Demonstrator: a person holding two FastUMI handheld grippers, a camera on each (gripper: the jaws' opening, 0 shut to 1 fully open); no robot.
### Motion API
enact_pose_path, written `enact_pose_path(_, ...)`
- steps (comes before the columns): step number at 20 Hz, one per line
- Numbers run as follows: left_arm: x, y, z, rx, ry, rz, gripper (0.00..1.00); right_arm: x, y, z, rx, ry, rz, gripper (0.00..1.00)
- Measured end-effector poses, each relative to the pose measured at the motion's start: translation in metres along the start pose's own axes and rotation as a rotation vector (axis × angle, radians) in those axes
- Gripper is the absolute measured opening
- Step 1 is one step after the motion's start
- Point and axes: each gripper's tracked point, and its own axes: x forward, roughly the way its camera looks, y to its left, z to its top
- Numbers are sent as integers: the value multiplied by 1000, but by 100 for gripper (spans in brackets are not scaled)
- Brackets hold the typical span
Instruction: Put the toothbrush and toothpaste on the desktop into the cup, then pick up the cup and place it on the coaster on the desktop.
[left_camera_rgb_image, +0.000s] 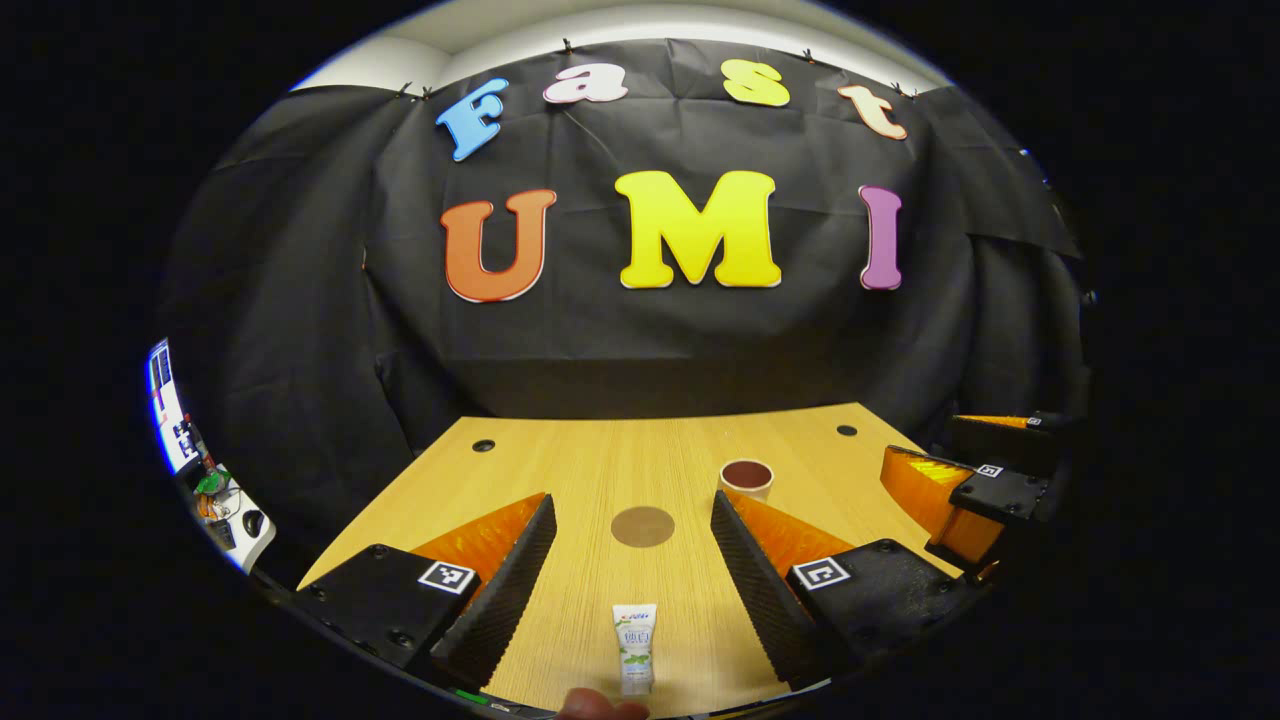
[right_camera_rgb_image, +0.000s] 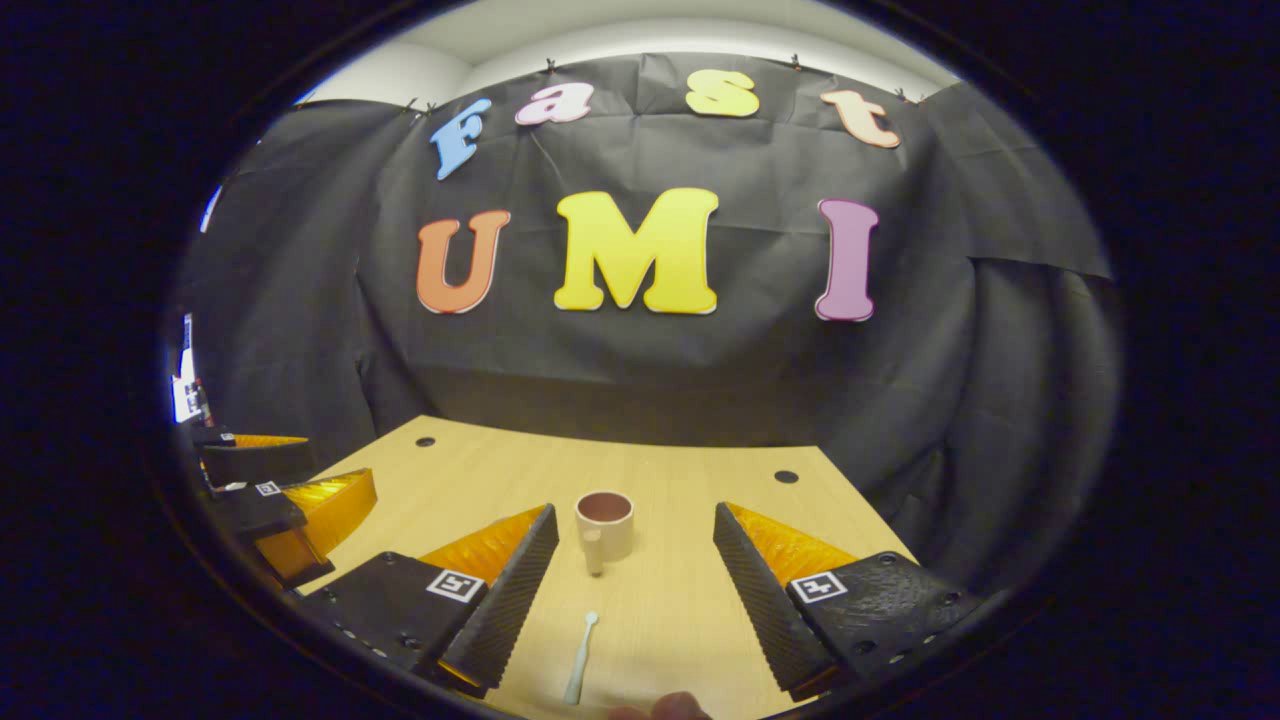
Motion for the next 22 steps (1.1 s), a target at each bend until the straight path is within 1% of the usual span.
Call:
enact_pose_path(1,1,-3,-13,-3,35,-12,99,3,3,-13,-8,32,11,95)
enact_pose_path(2,2,-4,-28,-11,73,-21,99,5,6,-25,-14,62,24,98)
enact_pose_path(3,3,-7,-42,-20,113,-27,99,9,9,-35,-22,98,39,95)
enact_pose_path(5,2,-10,-69,-35,193,-29,99,13,21,-58,-20,183,87,95)
enact_pose_path(6,2,-10,-82,-39,230,-32,99,14,21,-70,-16,214,95,95)
enact_pose_path(7,2,-10,-95,-39,270,-31,99,17,23,-79,-16,238,97,98)
enact_pose_path(11,5,-7,-136,-40,391,-30,99,31,27,-108,-31,318,90,98)
enact_pose_path(14,13,-5,-162,-67,466,-36,100,35,33,-133,-17,393,92,98)
enact_pose_path(15,14,-4,-169,-72,487,-40,100,36,36,-142,-18,421,97,95)
enact_pose_path(16,13,-4,-178,-74,506,-45,100,36,39,-153,-17,455,105,95)
enact_pose_path(19,16,-5,-199,-60,568,-61,100,40,40,-176,-3,534,93,95)
enact_pose_path(22,17,-8,-216,-33,619,-83,100,43,38,-185,-14,571,71,95)
